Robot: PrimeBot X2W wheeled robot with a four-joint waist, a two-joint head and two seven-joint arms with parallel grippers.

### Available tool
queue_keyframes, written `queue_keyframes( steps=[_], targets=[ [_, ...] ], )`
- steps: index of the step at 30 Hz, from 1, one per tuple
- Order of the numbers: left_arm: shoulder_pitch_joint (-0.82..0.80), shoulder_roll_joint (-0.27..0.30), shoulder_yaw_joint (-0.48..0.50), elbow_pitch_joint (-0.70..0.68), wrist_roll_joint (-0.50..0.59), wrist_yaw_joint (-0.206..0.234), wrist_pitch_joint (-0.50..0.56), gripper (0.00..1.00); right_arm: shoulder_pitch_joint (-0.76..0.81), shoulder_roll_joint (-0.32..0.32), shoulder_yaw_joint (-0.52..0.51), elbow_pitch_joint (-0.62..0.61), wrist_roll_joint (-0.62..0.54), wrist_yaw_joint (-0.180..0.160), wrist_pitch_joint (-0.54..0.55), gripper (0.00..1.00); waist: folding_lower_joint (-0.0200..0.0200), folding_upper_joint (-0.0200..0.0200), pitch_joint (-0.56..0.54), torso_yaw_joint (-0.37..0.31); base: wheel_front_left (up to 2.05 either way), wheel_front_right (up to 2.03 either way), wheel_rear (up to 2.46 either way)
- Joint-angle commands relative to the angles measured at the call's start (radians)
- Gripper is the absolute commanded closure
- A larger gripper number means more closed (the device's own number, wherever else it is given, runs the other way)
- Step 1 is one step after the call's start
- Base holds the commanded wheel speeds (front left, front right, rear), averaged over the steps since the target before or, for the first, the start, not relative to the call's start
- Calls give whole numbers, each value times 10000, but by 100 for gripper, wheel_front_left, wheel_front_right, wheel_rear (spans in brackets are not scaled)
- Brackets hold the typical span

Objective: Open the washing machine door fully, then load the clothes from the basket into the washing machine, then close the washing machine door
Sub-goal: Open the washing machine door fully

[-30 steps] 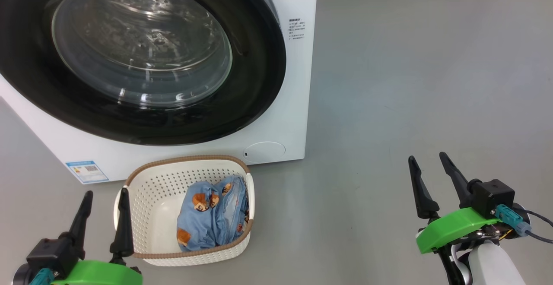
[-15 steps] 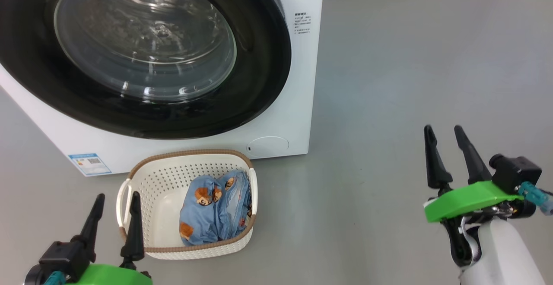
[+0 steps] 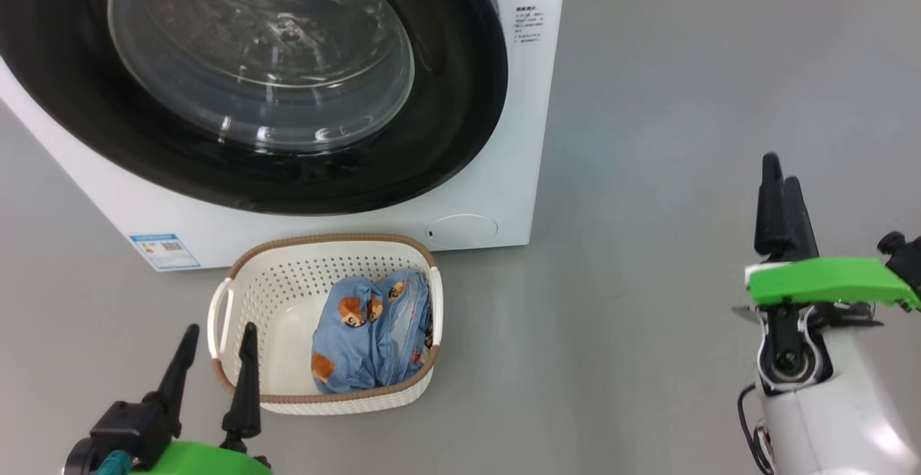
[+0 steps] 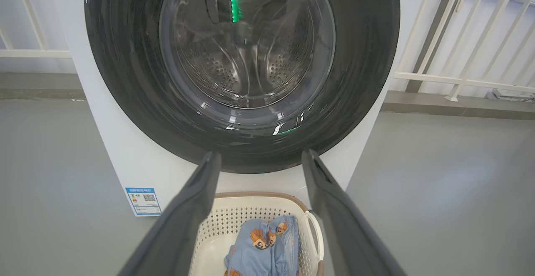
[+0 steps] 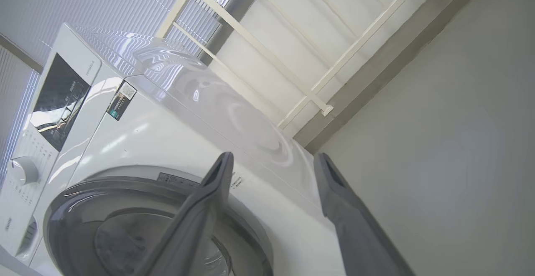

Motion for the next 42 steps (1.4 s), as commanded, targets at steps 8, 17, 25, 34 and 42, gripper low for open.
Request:
queue_keyframes(
  steps=[8,17,25,34,42],
  targets=[
    [-361,218,27,-132,-154,-31,-95,0,-1041,1,270,-126,1528,-13,703,100,0,0,405,250,0,0,0],
    [-620,270,-158,-252,-254,-31,-95,0,-2198,-424,155,63,2706,-13,2092,100,0,0,971,474,0,0,0],
    [-926,214,-289,-594,-209,-31,-95,0,-3554,-716,330,186,3261,-13,3668,100,0,0,1633,657,0,0,0],
    [-1479,145,-679,-796,-312,-31,-95,0,-5002,-847,610,479,3316,-13,4991,100,0,0,2536,1066,0,0,0],
    [-1989,110,-1226,-913,-360,-31,-95,0,-6099,-837,472,974,3211,-13,5694,100,0,0,3213,1585,0,0,0]
  ],
)
